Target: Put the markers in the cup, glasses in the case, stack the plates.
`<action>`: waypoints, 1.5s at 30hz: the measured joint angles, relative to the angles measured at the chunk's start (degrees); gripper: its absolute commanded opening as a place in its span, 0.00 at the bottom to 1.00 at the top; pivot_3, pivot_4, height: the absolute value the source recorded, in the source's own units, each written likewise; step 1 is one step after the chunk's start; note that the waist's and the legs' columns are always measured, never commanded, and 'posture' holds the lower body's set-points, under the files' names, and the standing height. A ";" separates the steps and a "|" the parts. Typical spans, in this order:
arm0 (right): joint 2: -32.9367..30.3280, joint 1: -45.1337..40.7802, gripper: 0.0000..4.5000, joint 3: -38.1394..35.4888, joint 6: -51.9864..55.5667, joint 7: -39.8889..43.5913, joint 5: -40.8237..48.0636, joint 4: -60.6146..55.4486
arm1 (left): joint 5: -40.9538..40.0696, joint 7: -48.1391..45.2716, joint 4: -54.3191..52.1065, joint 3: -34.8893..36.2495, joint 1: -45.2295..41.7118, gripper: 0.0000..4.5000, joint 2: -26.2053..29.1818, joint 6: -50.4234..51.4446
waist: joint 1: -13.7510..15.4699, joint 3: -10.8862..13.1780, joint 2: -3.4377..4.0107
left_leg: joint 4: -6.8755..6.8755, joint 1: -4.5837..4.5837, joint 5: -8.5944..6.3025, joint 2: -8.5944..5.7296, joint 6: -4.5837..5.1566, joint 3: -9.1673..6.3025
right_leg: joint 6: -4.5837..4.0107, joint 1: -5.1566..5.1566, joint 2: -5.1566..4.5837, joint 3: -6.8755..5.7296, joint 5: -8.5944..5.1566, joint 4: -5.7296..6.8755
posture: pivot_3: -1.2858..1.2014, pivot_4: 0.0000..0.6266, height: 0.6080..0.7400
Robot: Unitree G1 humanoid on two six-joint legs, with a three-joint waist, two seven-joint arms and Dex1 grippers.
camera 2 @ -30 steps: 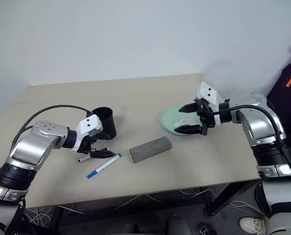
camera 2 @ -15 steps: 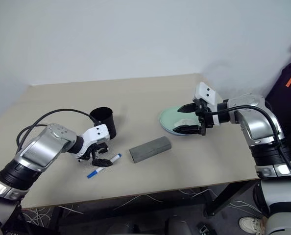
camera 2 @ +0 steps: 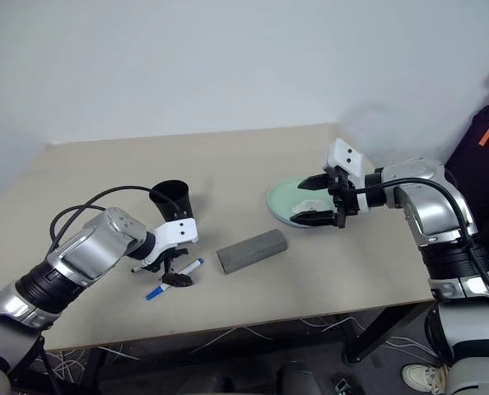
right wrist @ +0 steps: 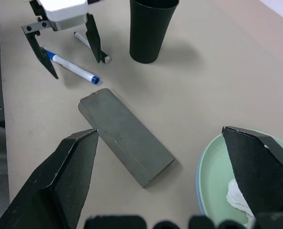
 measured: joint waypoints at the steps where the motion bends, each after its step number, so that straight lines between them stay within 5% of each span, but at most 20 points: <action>1: 0.00 0.16 1.00 -0.01 0.06 -0.01 0.00 -0.10 | 0.10 -0.09 0.49 -0.28 -0.08 1.00 -0.17 0.02 | 0.00 0.00 0.00 | 0.00 0.00 0.00 0.00 0.00 0.00 | 0.00 0.00 0.00 0.00 0.00 0.00 | 0.52 0.00 0.94; 12: -0.04 1.18 1.00 -0.06 0.32 -0.13 0.02 -0.88 | 0.18 -0.78 3.64 -1.61 -0.62 0.96 -1.06 2.60 | 0.01 0.00 0.00 | 0.03 -0.01 0.00 0.00 0.00 -0.01 | 0.00 0.00 0.01 0.00 0.00 0.00 | 0.52 0.00 0.94; 14: -0.05 1.30 1.00 -0.06 0.35 -0.13 0.02 -1.22 | 0.20 -0.68 3.76 -1.63 -0.62 0.87 -1.06 3.13 | 0.01 0.00 0.00 | 0.02 0.00 0.00 0.00 0.00 0.00 | 0.00 0.00 0.00 0.00 0.00 0.01 | 0.52 0.00 0.94; 25: -0.05 1.30 1.00 -0.06 0.37 -0.18 0.02 -1.67 | 0.24 -0.53 3.90 -1.61 -0.57 0.02 -0.62 4.15 | -0.02 0.00 0.00 | -0.01 0.02 0.00 0.00 0.00 0.00 | 0.00 0.01 0.01 0.00 0.00 0.00 | 0.52 0.00 0.94; 36: -0.05 1.31 1.00 -0.06 0.35 -0.35 0.01 -1.92 | 0.31 -0.09 2.41 1.01 2.62 0.02 -0.11 -0.05 | -0.04 -0.03 0.04 | -0.04 0.06 0.00 0.01 0.00 0.01 | 0.00 0.03 0.00 0.02 0.00 0.00 | 0.52 0.00 0.94; 45: -0.16 1.38 1.00 -0.15 0.23 -0.92 0.03 -2.26 | -11.40 -0.32 2.03 18.90 4.44 0.02 -3.78 -8.67 | 0.26 -0.01 -0.01 | 0.09 -0.03 0.00 0.01 0.00 0.01 | 0.00 0.01 -0.04 -0.01 0.00 -0.04 | 0.52 0.00 0.94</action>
